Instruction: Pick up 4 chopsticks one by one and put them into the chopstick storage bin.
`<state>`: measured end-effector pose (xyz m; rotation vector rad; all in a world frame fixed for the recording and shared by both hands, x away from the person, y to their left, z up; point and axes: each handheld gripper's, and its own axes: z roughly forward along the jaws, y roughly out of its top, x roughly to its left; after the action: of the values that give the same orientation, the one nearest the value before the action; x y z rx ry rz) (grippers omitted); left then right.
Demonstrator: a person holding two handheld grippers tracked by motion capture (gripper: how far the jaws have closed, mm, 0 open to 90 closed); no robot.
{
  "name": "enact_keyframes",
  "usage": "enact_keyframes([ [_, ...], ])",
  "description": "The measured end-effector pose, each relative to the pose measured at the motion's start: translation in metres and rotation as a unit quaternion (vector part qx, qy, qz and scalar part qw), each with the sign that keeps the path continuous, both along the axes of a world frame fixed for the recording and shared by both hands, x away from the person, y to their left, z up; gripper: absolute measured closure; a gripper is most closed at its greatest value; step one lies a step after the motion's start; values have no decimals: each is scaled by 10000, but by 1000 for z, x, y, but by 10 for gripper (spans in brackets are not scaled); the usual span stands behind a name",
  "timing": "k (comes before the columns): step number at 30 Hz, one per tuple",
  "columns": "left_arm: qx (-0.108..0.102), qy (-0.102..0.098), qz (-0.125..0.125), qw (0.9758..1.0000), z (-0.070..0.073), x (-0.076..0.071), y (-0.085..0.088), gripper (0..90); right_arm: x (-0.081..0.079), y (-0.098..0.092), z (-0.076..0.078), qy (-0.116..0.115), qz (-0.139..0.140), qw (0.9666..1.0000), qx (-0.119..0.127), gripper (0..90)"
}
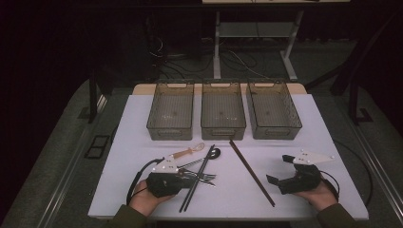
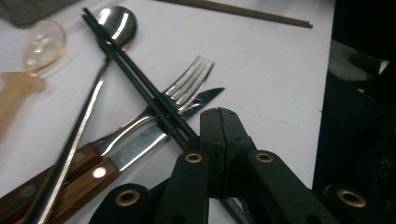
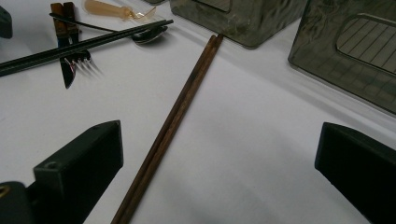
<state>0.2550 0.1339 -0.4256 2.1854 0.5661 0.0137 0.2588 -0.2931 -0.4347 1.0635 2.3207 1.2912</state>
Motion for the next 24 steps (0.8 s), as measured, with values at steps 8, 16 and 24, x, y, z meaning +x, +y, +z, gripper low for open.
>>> enact_keyframes([
  [8,173,5,-190,9997,-3,-4,-14,897,0,1,-1,21,8,10000,-12,8],
  [16,400,87,-320,9987,-8,-4,-21,897,0,1,-1,13,17,10000,-35,8],
  [24,554,206,-412,9974,-13,-4,-26,898,0,2,-1,15,10,10000,-33,8],
])
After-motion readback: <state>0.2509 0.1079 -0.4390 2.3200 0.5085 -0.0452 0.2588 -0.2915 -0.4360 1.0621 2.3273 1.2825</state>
